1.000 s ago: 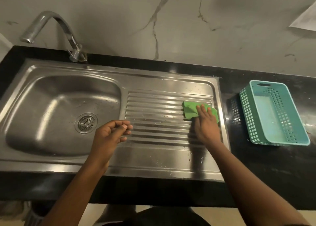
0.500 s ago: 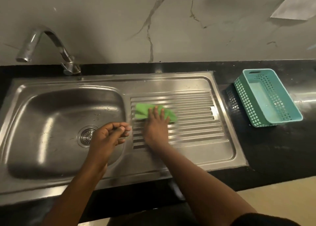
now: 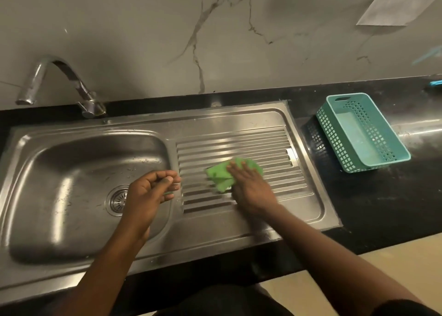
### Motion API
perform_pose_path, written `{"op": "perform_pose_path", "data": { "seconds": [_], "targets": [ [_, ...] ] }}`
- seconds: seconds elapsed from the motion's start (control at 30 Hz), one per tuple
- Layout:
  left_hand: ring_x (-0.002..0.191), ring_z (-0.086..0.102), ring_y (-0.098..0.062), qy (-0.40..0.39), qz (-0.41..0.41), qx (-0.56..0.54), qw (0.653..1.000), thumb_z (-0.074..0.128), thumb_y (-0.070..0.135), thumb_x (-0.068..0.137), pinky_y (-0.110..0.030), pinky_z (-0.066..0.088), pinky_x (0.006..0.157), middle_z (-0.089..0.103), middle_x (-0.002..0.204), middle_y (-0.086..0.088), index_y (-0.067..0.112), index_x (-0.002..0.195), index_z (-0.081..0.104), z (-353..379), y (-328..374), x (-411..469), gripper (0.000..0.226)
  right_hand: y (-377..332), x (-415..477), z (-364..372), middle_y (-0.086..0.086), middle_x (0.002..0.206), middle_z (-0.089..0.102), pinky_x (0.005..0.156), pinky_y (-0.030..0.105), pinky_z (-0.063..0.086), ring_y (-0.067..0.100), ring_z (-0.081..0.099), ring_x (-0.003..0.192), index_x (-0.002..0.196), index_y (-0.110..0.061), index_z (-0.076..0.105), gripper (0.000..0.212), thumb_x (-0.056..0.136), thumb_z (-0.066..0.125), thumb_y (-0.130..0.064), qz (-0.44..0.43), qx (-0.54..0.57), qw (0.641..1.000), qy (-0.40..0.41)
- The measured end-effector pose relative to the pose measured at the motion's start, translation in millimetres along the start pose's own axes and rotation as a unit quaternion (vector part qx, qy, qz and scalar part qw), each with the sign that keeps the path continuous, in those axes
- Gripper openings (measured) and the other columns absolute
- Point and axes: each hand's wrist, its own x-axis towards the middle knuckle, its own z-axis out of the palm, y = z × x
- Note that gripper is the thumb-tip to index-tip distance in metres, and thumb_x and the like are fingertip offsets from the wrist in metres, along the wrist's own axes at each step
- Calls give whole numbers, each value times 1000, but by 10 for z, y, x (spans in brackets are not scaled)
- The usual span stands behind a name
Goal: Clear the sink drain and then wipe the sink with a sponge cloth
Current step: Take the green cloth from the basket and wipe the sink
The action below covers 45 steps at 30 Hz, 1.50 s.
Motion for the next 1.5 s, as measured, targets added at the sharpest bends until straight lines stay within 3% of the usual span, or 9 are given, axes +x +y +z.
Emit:
{"op": "perform_pose_path", "data": {
  "seconds": [0.17, 0.33, 0.63, 0.73, 0.83, 0.97, 1.2, 1.33, 1.5],
  "targets": [
    [110, 74, -40, -13, -9, 2, 1000, 58, 6, 104, -43, 58, 92, 82, 106, -13, 8, 111, 76, 138, -33, -12, 19, 972, -335, -388, -5, 172, 12, 130, 44, 7, 24, 6, 161, 165, -27, 19, 56, 110, 33, -35, 131, -5, 991, 25],
    [109, 75, -39, -23, -3, 8, 1000, 58, 6, 105, -39, 58, 88, 82, 108, -14, 7, 112, 76, 182, -23, -3, 19, 218, -223, 6, 6, 173, 7, 130, 50, 2, 32, -1, 160, 164, -16, 19, 58, 108, 25, -31, 270, 55, 952, 130],
    [101, 79, -25, -24, 15, 27, 999, 59, 8, 105, -34, 59, 84, 83, 103, -7, 12, 111, 77, 97, 72, 100, 19, -1521, 90, 558, 6, 174, 8, 128, 55, 0, 32, -7, 160, 164, -17, 16, 70, 102, 41, -34, 45, 66, 996, -35],
    [99, 80, -23, -32, 22, 34, 999, 59, 8, 105, -26, 62, 77, 84, 102, -5, 13, 110, 77, 62, 68, 113, 20, -1344, 32, 490, 2, 173, 14, 129, 54, 6, 29, 2, 160, 163, -22, 22, 70, 99, 48, -32, -45, 26, 997, -58],
    [102, 79, -27, -31, 21, 34, 999, 58, 8, 105, -32, 60, 83, 84, 103, -6, 12, 111, 77, 71, 61, 108, 20, -825, -142, 359, -3, 172, 19, 129, 46, 9, 24, 9, 160, 163, -26, 25, 68, 99, 48, -25, -100, -11, 993, -61],
    [108, 76, -34, -31, 14, 29, 999, 58, 8, 105, -40, 59, 90, 82, 108, -11, 8, 115, 76, 126, 38, 61, 20, -40, -470, 89, -6, 172, 18, 129, 43, 15, 22, 9, 160, 164, -28, 23, 63, 105, 42, -32, 10, -9, 1000, -7],
    [107, 76, -34, -54, 13, 30, 998, 58, 8, 105, -35, 60, 86, 82, 109, -12, 7, 116, 75, 195, 14, 6, 20, 917, -807, -326, 1, 173, 10, 130, 49, 11, 27, 5, 160, 165, -21, 17, 59, 109, 32, -32, 215, -10, 976, 38],
    [105, 77, -32, -52, 16, 19, 998, 58, 8, 105, -35, 60, 86, 82, 108, -12, 7, 116, 76, 144, -8, 9, 20, 522, -769, -99, 5, 173, 4, 130, 52, 8, 30, -3, 160, 165, -17, 15, 58, 110, 28, -34, 279, 50, 955, 84],
    [101, 77, -27, -61, 17, 18, 998, 58, 7, 105, -35, 60, 86, 81, 108, -13, 5, 117, 75, 136, -20, 20, 21, -245, -672, 251, 4, 173, -5, 130, 49, 0, 28, -14, 159, 166, -19, 8, 61, 110, 22, -39, 232, 84, 966, 73]
  ]
}}
